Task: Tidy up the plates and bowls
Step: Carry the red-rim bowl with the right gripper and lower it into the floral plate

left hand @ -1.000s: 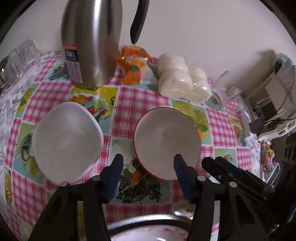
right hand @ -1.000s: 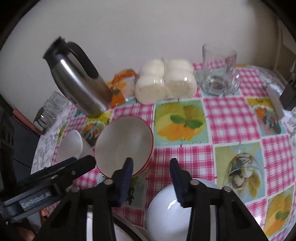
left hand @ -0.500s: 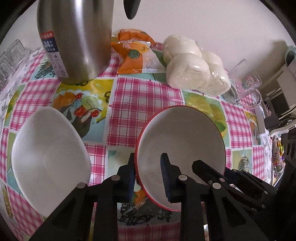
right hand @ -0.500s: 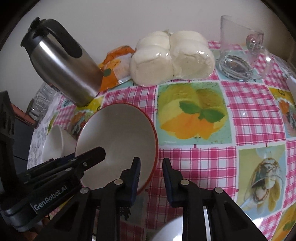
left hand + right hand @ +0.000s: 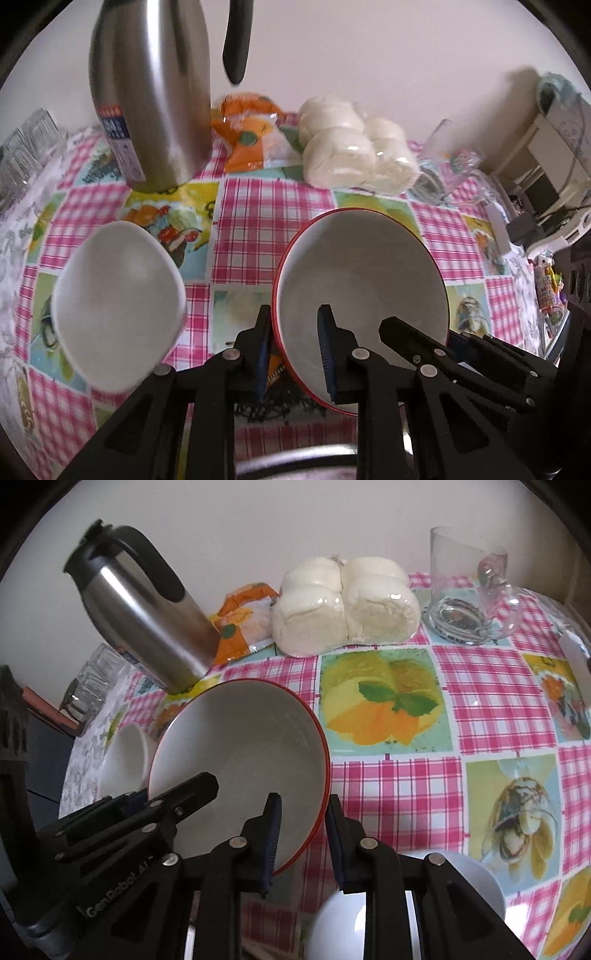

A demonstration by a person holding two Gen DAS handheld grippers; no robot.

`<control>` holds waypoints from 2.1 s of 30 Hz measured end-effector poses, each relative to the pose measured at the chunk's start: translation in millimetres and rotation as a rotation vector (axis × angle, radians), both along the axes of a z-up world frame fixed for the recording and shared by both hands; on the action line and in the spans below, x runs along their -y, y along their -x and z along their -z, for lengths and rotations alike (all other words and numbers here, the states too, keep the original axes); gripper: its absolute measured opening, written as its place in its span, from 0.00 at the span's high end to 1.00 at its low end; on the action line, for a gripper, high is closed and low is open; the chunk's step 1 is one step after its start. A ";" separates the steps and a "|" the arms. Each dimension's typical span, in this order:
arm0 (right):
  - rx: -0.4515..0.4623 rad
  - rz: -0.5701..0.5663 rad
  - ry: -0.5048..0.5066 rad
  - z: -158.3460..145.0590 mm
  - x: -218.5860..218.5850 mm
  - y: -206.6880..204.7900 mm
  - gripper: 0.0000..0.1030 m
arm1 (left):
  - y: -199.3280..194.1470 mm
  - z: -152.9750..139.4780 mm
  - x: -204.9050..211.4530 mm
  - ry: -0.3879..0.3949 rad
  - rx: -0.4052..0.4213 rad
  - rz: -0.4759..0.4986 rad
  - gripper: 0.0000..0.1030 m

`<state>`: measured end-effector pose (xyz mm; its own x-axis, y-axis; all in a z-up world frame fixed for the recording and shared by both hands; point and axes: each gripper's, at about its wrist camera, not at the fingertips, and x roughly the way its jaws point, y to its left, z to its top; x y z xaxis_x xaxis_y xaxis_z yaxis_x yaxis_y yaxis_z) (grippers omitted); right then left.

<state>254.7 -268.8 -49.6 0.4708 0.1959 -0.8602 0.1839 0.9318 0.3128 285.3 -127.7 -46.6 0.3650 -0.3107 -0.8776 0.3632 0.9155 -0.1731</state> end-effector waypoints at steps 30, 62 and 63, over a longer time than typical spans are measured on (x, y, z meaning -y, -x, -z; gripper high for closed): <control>0.054 -0.063 -0.010 -27.3 -62.0 172.0 0.74 | 162.5 -34.2 -77.5 0.059 0.053 -0.016 0.69; 0.006 -0.105 -0.026 -11.0 -77.6 166.9 0.72 | 148.8 -6.2 -108.0 0.057 -0.113 -0.096 0.62; 0.007 -0.105 -0.022 -11.7 -77.5 166.9 0.72 | 148.6 -8.3 -109.7 0.058 -0.107 -0.100 0.61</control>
